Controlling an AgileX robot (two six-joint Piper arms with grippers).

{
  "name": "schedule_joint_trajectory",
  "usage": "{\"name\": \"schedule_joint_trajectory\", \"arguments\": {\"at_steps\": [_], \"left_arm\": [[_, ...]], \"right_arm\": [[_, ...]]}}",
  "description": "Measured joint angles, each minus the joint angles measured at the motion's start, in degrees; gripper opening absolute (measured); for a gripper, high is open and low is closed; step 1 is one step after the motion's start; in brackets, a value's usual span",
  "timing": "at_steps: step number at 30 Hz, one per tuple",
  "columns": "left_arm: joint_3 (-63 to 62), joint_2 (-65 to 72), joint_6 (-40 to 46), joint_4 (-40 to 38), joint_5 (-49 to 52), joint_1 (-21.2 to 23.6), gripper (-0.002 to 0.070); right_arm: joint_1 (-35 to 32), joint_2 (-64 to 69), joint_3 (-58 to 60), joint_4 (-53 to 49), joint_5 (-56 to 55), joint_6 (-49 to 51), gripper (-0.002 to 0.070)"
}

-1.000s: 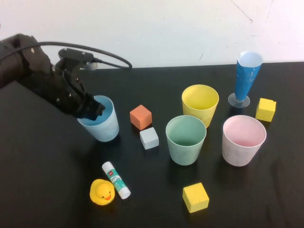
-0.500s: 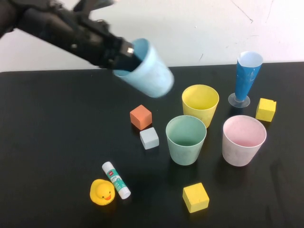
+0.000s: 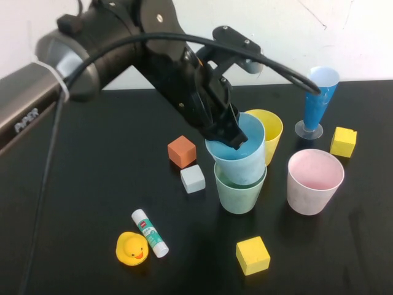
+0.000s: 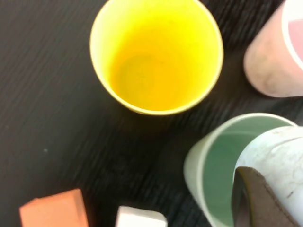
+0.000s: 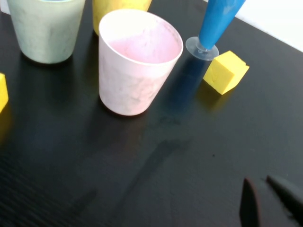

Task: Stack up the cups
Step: Place the blue cup on the green cup

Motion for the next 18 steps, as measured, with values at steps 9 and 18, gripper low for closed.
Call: {"name": "schedule_joint_trajectory", "arguments": {"at_steps": [9,18], "left_arm": [[0.0,1.4,-0.2,2.4,-2.1,-0.3,0.0045],[0.0,1.4,-3.2,2.4,-5.7,-0.3,0.0270]], "right_arm": [[0.0,0.0,0.0,0.0,0.0,0.0,0.0010],[0.0,0.0,-0.3,1.0,2.2,-0.2,0.0010]]}}
